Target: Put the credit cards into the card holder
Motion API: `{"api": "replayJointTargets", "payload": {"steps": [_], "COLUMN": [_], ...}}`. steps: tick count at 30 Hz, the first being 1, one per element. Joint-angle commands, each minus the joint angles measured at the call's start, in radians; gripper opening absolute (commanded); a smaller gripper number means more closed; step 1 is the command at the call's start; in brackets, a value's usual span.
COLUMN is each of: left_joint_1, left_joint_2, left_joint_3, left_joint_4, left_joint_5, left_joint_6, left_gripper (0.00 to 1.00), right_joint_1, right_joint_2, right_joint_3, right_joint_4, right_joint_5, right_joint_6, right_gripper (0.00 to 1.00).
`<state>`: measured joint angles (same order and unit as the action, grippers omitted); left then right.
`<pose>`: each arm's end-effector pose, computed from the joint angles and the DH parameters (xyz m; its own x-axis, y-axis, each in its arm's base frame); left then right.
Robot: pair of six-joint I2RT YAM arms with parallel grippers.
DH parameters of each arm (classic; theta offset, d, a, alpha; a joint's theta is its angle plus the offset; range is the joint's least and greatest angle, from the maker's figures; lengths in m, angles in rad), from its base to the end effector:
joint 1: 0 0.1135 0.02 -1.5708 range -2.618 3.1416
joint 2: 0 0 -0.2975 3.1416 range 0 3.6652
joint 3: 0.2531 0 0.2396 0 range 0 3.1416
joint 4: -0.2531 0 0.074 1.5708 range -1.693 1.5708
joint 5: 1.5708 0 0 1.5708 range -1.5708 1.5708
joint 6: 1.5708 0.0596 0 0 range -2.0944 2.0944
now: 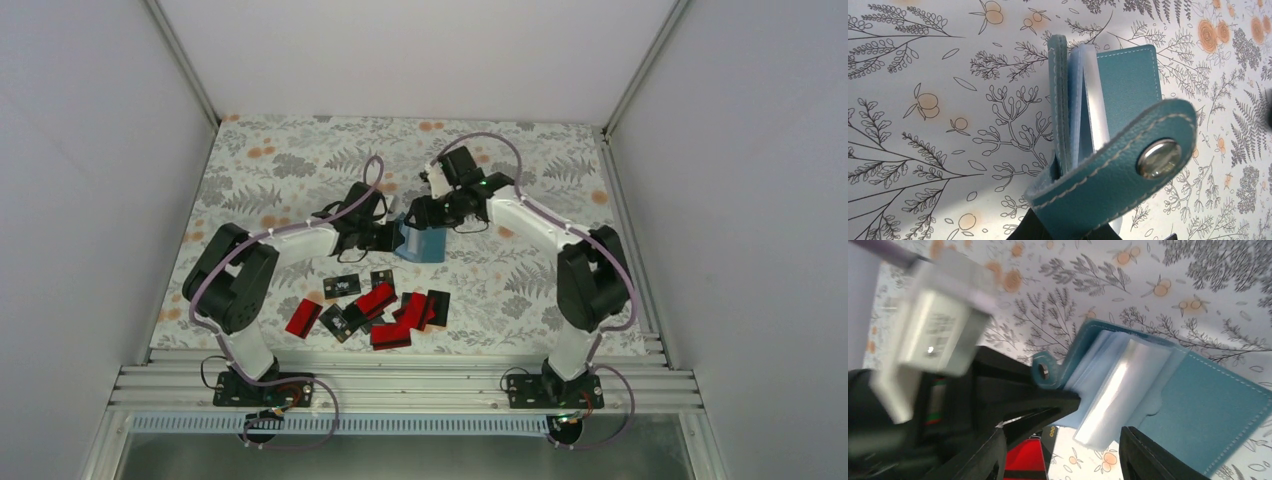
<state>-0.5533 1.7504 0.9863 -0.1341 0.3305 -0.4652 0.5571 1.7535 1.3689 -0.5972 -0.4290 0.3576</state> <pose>0.2990 -0.2074 0.1871 -0.8949 0.0540 -0.4429 0.2994 0.8087 -0.5064 0.3118 0.2234 0.2680 -0.8981 -0.1844 -0.3993 -0.3871 0.7625 0.5184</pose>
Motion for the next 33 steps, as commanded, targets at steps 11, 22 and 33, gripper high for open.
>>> {"api": "replayJointTargets", "payload": {"steps": [11,22,33], "left_joint_1": [-0.016,-0.023,-0.024], "left_joint_2": [-0.109,-0.132,-0.128], "left_joint_3": [-0.009,-0.028,-0.049], "left_joint_4": [-0.024,-0.025,-0.021], "left_joint_5": [-0.045,-0.055,-0.069], "left_joint_6": [-0.023,-0.024,-0.026], "left_gripper": [0.02,0.02,0.02], "right_joint_1": [0.073,0.082,0.048], "right_joint_2": [0.122,0.17,0.126], "right_joint_3": [0.02,0.04,0.008], "right_joint_4": [-0.051,-0.074,-0.096], "right_joint_5": [0.086,0.224,0.332], "right_joint_6": [0.059,0.058,0.043], "right_gripper": [0.57,0.58,0.58]}}
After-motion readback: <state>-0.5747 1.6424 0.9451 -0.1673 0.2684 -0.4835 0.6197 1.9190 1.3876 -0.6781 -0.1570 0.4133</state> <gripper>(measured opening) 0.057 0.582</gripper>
